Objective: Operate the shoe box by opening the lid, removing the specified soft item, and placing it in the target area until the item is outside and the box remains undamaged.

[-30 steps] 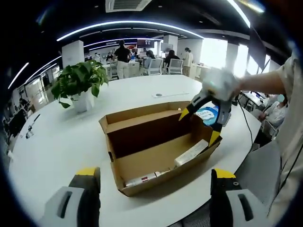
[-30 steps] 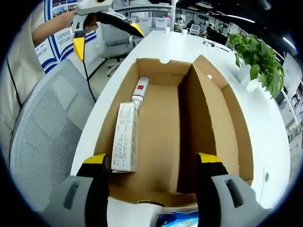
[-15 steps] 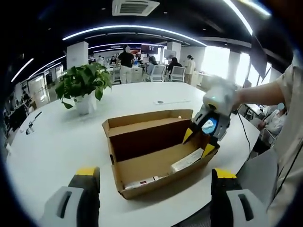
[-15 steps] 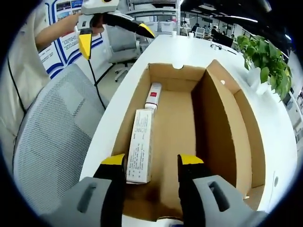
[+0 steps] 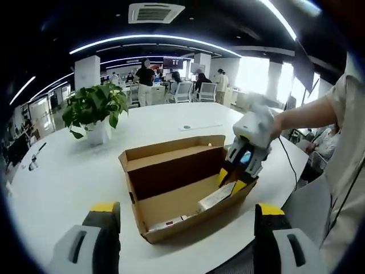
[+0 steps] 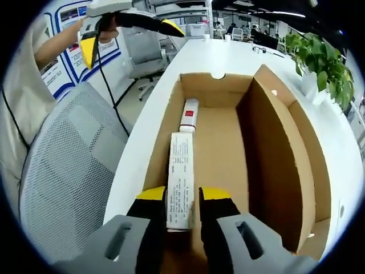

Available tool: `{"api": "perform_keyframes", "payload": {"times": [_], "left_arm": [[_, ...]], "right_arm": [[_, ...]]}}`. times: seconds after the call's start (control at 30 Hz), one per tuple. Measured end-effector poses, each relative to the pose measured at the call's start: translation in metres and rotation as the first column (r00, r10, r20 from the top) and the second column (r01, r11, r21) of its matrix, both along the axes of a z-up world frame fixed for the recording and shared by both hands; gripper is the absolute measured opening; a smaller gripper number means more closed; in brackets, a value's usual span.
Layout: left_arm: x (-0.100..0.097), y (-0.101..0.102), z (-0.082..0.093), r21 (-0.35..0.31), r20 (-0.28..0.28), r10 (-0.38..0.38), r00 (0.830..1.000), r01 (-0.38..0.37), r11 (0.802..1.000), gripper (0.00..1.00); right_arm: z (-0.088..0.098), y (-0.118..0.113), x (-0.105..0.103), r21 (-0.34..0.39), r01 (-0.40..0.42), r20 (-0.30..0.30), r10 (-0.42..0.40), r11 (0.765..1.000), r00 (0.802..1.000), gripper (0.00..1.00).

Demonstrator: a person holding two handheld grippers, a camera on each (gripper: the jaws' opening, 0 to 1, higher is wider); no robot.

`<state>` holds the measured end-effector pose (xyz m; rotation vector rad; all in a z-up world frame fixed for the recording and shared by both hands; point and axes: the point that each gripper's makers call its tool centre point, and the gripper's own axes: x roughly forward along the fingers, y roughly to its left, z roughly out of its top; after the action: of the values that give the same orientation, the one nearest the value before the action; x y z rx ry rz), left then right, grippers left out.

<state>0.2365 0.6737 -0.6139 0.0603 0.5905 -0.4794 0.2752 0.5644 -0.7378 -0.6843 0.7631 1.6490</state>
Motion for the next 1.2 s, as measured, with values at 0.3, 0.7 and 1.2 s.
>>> {"api": "perform_keyframes", "payload": {"times": [0.3,0.7,1.2], "left_arm": [[-0.003,-0.004,0.004,0.000,0.010,-0.025,1.000,0.025,1.000,1.00],[-0.007,-0.006,0.007,0.011,0.018,-0.025,1.000,0.025,1.000,1.00],[-0.016,-0.012,0.003,0.016,0.005,-0.039,0.999,0.039,0.999,1.00]], "right_arm": [[0.000,-0.002,0.001,-0.016,0.062,0.006,-0.062,0.998,0.998,0.15],[0.015,-0.007,0.000,-0.003,0.098,0.004,-0.098,0.995,0.995,0.15],[0.059,-0.010,0.006,0.093,0.143,0.057,-0.149,0.985,0.987,0.15]]}}
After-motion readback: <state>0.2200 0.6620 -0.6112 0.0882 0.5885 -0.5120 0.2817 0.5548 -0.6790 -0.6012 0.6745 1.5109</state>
